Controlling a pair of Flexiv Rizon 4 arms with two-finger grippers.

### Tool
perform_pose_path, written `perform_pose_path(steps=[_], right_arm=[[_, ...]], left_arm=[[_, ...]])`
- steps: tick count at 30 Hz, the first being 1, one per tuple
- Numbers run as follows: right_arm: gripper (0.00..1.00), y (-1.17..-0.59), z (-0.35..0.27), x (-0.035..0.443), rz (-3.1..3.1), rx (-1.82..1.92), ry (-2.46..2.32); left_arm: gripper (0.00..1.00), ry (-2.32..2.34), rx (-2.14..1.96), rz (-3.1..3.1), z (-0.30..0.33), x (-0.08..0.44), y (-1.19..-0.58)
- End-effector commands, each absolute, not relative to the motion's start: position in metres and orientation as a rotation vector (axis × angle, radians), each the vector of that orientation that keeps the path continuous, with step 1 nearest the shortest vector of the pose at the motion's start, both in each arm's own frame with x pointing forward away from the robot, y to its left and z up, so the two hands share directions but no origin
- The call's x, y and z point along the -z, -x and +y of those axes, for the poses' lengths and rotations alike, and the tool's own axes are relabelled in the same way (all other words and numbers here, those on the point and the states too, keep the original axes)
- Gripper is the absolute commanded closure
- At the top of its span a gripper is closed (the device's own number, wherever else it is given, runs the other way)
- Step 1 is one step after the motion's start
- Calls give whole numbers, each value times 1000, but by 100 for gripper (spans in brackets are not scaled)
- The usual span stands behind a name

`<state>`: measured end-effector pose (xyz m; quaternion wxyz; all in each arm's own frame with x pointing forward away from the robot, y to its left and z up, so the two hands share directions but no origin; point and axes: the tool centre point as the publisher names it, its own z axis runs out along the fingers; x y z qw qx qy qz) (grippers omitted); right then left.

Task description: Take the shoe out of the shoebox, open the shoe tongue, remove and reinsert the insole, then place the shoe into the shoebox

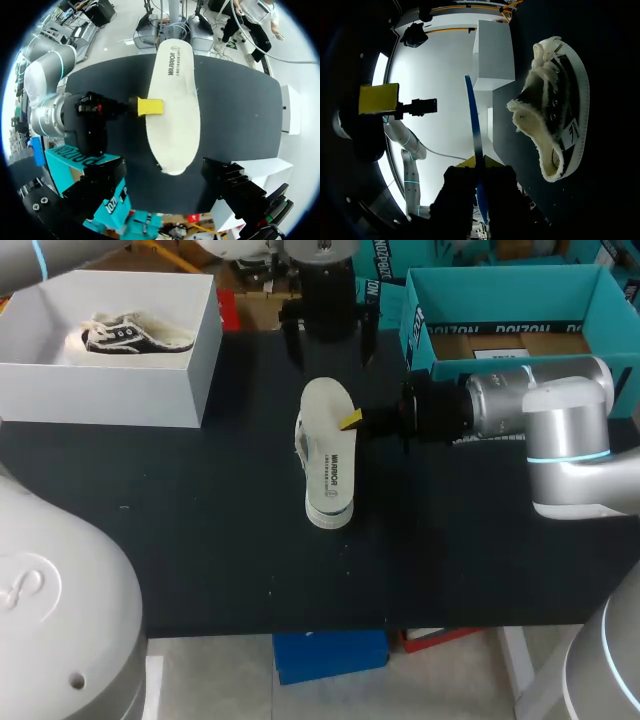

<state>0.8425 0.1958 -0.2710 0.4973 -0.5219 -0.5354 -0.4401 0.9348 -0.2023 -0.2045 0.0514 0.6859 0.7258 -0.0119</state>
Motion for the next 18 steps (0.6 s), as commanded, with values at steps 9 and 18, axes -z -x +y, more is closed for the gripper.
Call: perform_pose_path(steps=[9, 18], right_arm=[[100, -843, 197, 271, -1297, 1065, 1266], [100, -843, 197, 271, -1297, 1065, 1266]], left_arm=[[0, -2089, 0, 2220, -204, 194, -928], [0, -2086, -94, 2211, -201, 183, -891]])
